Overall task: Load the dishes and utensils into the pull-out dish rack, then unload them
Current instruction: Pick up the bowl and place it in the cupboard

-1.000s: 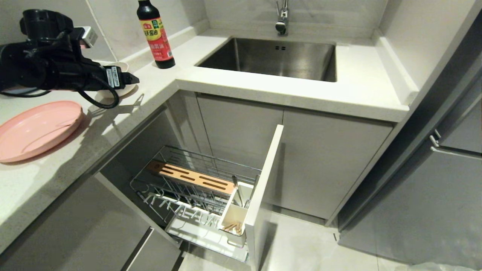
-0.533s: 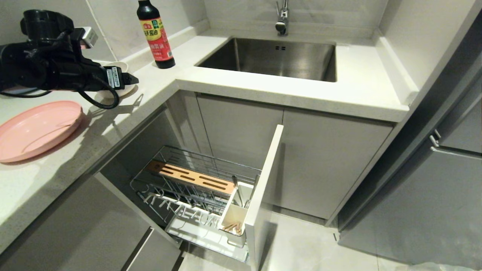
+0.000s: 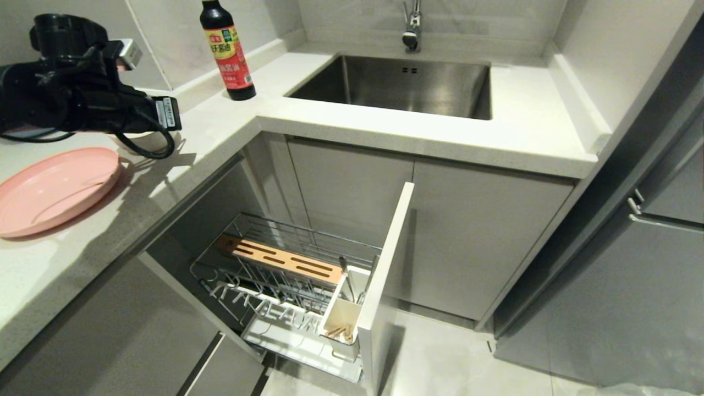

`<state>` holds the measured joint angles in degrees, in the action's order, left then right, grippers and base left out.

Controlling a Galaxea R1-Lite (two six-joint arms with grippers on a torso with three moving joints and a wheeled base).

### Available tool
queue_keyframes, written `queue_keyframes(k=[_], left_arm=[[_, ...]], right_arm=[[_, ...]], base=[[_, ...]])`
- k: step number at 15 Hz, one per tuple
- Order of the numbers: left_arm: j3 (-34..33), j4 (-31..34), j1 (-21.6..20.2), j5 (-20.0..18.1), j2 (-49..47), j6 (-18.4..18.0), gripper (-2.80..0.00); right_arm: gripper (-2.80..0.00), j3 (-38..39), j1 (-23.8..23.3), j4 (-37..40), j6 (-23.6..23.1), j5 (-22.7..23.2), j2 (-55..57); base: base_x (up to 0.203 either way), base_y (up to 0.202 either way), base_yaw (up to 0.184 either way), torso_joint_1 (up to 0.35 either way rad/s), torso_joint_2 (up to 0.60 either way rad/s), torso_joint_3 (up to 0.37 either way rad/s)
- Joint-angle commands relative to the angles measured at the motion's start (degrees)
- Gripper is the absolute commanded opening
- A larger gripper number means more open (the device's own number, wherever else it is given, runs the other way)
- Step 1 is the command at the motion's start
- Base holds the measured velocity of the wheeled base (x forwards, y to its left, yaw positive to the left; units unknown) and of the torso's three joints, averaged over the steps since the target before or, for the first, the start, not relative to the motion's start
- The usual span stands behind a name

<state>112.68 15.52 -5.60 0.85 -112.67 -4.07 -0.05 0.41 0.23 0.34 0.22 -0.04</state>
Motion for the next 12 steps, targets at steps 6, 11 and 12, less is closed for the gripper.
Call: queue_keyframes(k=[6,11,12], left_arm=[[-0.05,0.24,0.05,0.32,3.29,0.06,-2.8],[-0.09,-0.7,1.8,0.2,10.3,-0.13,-2.8],[-0.11,-1.15,2.58,0.31,12.17,0.4,-2.8]], right_arm=[[-2.8,-0.04,0.02,0.03,0.01,0.04,0.03],[-2.8,-0.04,0.02,-0.06,0.01,0.04,0.04],[-2.8,-0.02,0.02,0.03,0.01,-0.03,0.03]], base=[[0.0,0.0,0.0,0.0,0.0,0.0],[0.0,0.0,0.0,0.0,0.0,0.0],[0.0,0.0,0.0,0.0,0.0,0.0]])
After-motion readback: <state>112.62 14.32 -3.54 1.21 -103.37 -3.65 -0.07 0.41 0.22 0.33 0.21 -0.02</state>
